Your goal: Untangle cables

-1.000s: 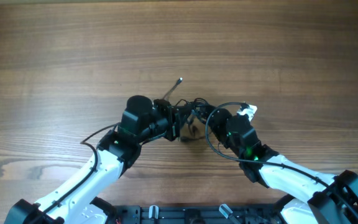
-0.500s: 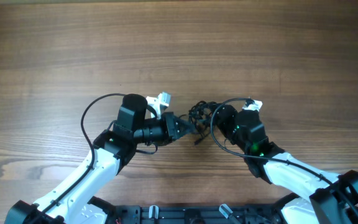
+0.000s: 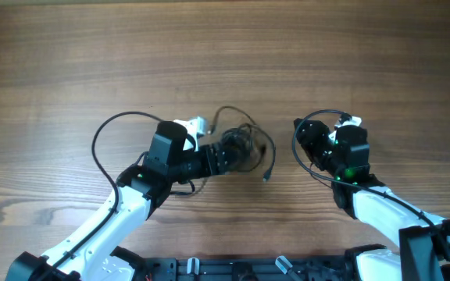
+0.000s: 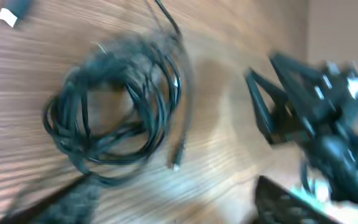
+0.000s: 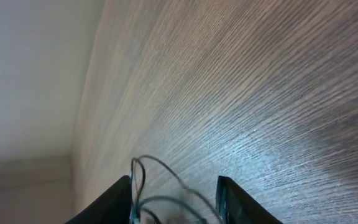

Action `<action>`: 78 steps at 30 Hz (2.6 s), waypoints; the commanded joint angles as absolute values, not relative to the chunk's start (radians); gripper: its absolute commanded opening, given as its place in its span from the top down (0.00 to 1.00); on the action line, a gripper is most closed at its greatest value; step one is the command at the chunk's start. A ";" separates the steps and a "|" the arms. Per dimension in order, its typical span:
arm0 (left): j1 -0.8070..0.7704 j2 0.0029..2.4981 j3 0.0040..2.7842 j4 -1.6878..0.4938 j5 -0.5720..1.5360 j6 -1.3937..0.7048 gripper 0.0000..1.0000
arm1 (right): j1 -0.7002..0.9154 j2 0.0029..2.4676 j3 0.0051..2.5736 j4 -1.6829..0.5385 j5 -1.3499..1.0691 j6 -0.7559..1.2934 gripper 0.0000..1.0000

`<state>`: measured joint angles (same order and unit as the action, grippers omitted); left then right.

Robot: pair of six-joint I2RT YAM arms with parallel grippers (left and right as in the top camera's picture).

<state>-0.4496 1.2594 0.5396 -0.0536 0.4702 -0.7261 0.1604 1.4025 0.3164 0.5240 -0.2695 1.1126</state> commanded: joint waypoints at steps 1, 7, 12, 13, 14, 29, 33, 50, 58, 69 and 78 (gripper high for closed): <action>-0.448 1.253 0.542 -0.057 0.232 -0.962 0.02 | 0.156 1.407 0.316 0.514 -0.342 1.017 0.53; -0.448 1.257 0.542 -0.003 0.117 -1.081 0.16 | 0.156 1.407 0.316 0.442 -0.376 1.005 0.48; -0.492 1.332 0.543 0.047 0.115 -0.690 0.39 | 0.156 1.407 0.316 0.379 -0.336 0.995 0.48; -0.501 1.357 0.543 0.060 0.110 -0.643 0.43 | 0.156 1.407 0.316 0.365 -0.328 0.995 0.48; -0.512 1.385 0.543 0.089 0.110 -0.596 0.45 | 0.156 1.407 0.316 0.358 -0.322 0.995 0.48; -0.579 1.565 0.543 0.262 -0.066 -0.422 0.57 | 0.160 1.408 0.316 0.331 -0.292 0.997 0.48; -0.579 1.600 0.543 0.266 -0.062 -0.426 0.58 | 0.160 1.408 0.316 0.331 -0.293 0.997 0.48; -0.548 1.460 0.567 0.266 -0.037 -0.465 0.96 | 0.159 1.340 0.355 0.426 -0.562 0.735 0.42; -0.544 1.288 0.567 0.150 -0.110 -0.777 0.96 | 0.212 1.310 0.361 0.443 -0.818 0.807 0.41; -0.541 1.294 0.567 0.022 -0.218 -1.338 0.96 | 0.647 1.346 0.361 0.531 -0.194 0.839 0.32; -0.533 1.278 0.567 0.095 -0.171 -1.603 0.96 | 0.720 1.517 0.361 0.749 -0.224 0.697 0.23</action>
